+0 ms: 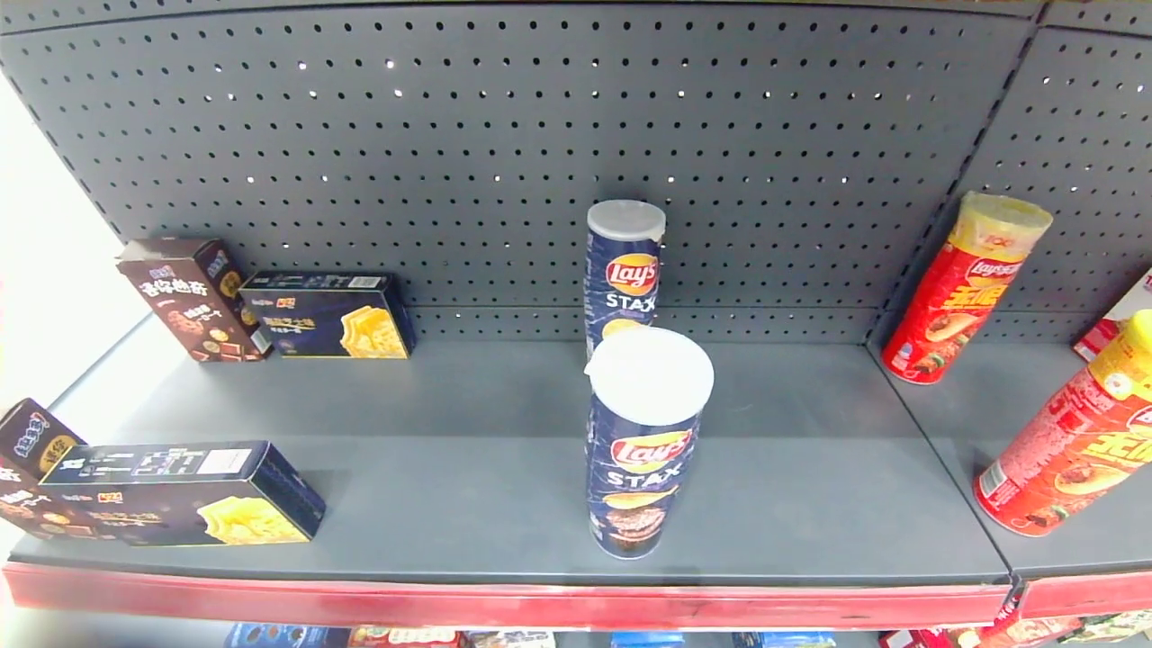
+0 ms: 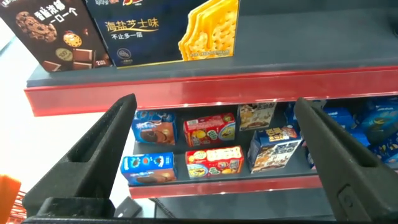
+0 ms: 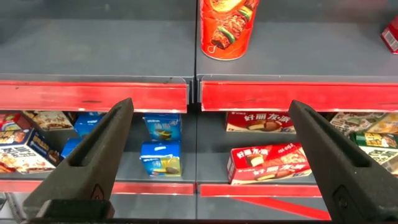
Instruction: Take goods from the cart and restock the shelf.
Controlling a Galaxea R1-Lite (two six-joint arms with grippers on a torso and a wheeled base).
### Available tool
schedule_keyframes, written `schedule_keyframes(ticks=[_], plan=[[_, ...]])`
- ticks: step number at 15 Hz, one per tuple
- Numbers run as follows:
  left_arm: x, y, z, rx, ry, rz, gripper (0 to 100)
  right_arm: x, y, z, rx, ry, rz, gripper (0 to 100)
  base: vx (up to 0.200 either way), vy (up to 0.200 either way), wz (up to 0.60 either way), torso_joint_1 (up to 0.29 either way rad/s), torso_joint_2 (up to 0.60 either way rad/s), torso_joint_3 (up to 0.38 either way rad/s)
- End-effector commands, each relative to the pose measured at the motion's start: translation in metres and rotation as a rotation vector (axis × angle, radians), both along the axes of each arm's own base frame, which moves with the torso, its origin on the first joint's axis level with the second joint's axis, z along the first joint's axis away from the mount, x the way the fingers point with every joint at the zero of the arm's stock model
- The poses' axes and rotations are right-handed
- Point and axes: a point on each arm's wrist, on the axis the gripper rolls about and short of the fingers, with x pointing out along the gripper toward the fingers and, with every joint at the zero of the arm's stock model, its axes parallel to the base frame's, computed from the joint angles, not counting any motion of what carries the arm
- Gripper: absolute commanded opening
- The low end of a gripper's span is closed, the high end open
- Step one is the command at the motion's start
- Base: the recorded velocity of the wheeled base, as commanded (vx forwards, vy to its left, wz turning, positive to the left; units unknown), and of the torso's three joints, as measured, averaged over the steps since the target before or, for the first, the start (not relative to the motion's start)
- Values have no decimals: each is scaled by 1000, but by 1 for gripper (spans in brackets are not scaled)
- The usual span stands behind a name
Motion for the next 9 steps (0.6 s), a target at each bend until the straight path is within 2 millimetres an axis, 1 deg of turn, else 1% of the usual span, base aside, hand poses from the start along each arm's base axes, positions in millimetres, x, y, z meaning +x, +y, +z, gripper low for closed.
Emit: schedule_keyframes(ticks=[1, 9], plan=[[0, 0, 0, 0, -1, 0, 100, 0, 0, 0, -1, 1, 0, 100, 0, 0, 0, 0, 0, 0], [0, 0, 0, -1, 0, 1, 100, 0, 0, 0, -1, 3, 1, 100, 0, 0, 0, 0, 0, 0]])
